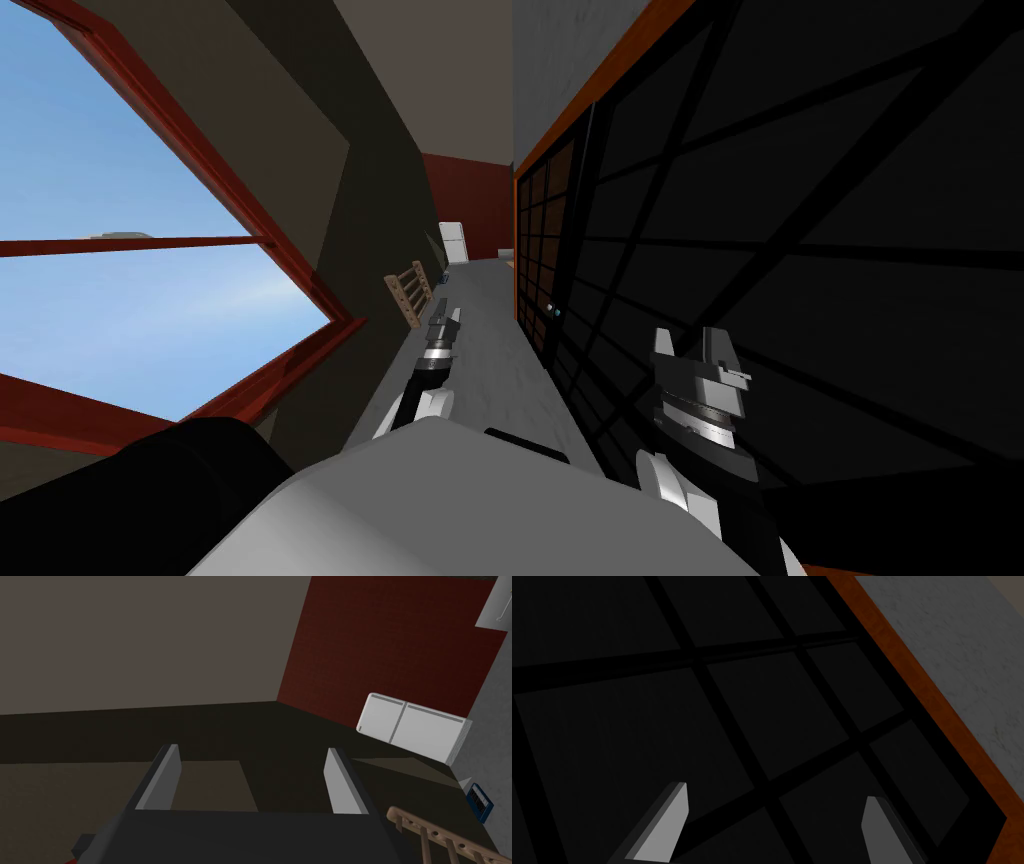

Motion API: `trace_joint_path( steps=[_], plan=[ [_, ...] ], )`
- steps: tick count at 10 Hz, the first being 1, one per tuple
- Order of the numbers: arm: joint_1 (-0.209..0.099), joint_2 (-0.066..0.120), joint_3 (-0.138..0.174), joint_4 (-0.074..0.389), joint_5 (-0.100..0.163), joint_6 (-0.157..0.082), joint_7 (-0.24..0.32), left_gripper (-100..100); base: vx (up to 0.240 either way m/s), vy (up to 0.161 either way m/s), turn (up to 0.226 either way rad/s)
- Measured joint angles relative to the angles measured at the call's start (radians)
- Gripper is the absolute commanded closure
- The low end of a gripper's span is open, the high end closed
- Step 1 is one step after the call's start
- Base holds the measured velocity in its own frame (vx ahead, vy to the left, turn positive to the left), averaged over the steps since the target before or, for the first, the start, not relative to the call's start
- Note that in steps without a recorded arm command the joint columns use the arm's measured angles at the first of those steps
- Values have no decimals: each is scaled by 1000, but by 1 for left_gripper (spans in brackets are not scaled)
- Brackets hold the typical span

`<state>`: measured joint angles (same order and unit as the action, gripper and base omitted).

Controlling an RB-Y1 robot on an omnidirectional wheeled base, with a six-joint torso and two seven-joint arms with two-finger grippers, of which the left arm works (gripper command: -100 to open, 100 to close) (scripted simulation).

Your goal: Push the door open

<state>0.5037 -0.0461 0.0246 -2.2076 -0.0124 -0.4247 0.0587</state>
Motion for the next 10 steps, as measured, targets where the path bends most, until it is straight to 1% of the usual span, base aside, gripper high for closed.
trace_joint_path(
  steps=[3, 7, 8, 10],
  plan=[
    [-4, 8, 4, 9, 1, -2, 8, -100, -243, 32, -31],
    [-8, 22, 10, 24, 3, -6, 20, -100, -253, 60, -34],
    [-9, 24, 11, 26, 3, -6, 23, -100, -272, 80, -75],
    [-13, 36, 18, 41, 5, -10, 37, -100, -268, 54, -120]
  ],
)
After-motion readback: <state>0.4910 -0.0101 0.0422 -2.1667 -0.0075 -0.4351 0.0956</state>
